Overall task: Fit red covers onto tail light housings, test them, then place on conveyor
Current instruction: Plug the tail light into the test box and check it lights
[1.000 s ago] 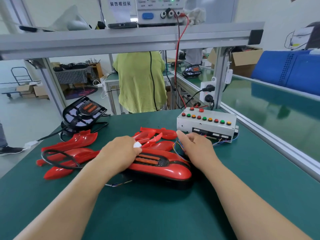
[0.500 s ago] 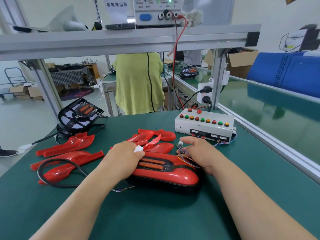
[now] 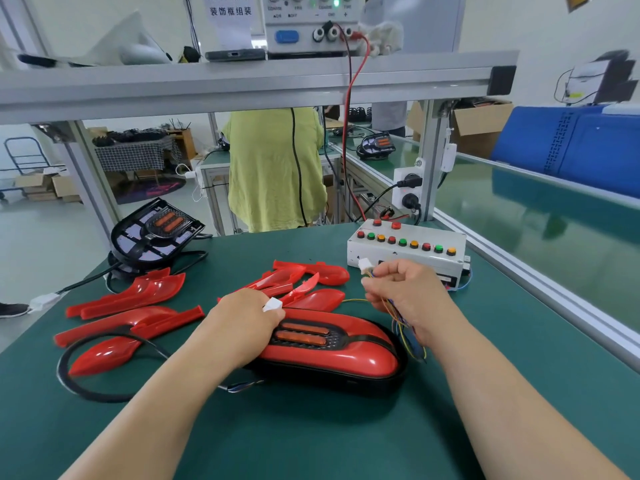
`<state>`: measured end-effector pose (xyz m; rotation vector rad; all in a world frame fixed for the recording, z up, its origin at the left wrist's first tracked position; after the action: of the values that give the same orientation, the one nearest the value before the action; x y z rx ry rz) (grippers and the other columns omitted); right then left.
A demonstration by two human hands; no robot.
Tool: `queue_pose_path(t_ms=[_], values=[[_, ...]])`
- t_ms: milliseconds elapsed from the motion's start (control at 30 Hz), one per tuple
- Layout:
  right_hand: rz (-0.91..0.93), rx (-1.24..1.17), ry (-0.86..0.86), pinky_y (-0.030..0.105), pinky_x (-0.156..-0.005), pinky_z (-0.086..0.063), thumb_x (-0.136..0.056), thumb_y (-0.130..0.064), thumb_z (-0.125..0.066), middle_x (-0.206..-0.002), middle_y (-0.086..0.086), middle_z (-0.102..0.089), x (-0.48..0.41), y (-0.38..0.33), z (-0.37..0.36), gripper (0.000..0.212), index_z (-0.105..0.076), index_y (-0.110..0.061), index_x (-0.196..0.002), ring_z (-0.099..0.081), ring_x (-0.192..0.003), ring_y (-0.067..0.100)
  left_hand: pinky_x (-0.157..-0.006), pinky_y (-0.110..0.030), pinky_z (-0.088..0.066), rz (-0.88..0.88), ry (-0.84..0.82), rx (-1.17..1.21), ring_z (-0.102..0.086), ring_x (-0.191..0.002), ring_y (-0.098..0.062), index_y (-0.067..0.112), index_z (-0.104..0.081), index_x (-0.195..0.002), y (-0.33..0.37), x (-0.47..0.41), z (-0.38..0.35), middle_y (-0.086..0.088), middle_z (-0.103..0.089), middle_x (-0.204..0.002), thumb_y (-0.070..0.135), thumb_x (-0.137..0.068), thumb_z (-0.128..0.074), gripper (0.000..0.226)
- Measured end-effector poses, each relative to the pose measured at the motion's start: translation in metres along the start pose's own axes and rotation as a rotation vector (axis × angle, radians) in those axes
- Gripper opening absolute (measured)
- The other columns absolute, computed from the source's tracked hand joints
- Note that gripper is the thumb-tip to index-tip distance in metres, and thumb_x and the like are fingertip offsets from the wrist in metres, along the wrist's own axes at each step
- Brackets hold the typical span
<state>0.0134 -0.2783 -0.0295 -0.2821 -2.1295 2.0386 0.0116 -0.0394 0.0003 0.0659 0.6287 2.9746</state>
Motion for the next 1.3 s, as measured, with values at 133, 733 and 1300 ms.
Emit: queue_pose_path(t_ms=[133, 733, 1300], values=[[0.082, 0.198, -0.093, 0.014, -0.049, -0.046, -0.093, 0.002, -0.060, -0.085, 0.000, -0.073, 0.002, -0.004, -0.009, 0.037, -0.056, -0.025, -0.119, -0.065, -0.054, 0.005, -0.055, -0.030, -0.032, 0.001, -0.010, -0.024, -0.047, -0.064, -0.018, 0.011, -0.048, -0.073, 0.001, 0.002, -0.001, -0.003, -0.054, -0.074, 0.037, -0.101, -0.047, 0.037], [0.279, 0.488, -0.379, 0.007, -0.066, -0.040, -0.091, -0.030, -0.070, -0.076, -0.016, -0.064, 0.014, -0.002, -0.028, 0.009, -0.073, -0.038, -0.092, -0.052, -0.068, -0.006, -0.075, -0.006, -0.037, -0.440, 0.062, 0.321, -0.056, -0.083, 0.003, 0.039, -0.062, -0.128, 0.016, 0.000, 0.003, 0.024, -0.057, -0.086, 0.025, -0.096, -0.061, 0.034], [0.427, 0.346, -0.365, 0.003, -0.075, -0.042, -0.086, -0.007, -0.073, -0.083, -0.023, -0.073, 0.030, -0.023, -0.037, 0.024, -0.073, -0.031, -0.091, -0.064, -0.079, -0.011, -0.061, -0.021, -0.045, -0.467, -0.017, 0.551, -0.051, -0.059, -0.005, 0.031, -0.074, -0.093, 0.022, -0.011, -0.007, 0.006, -0.063, -0.069, 0.020, -0.084, -0.076, 0.014]])
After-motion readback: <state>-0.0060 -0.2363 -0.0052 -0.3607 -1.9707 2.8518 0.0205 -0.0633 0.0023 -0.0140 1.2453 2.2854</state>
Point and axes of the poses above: each hand's wrist, its own x-axis away from the middle knuckle, its own z-axis out of the back of the hand, y = z × x, the point moved 6 cm from there along -x, towards the middle knuckle
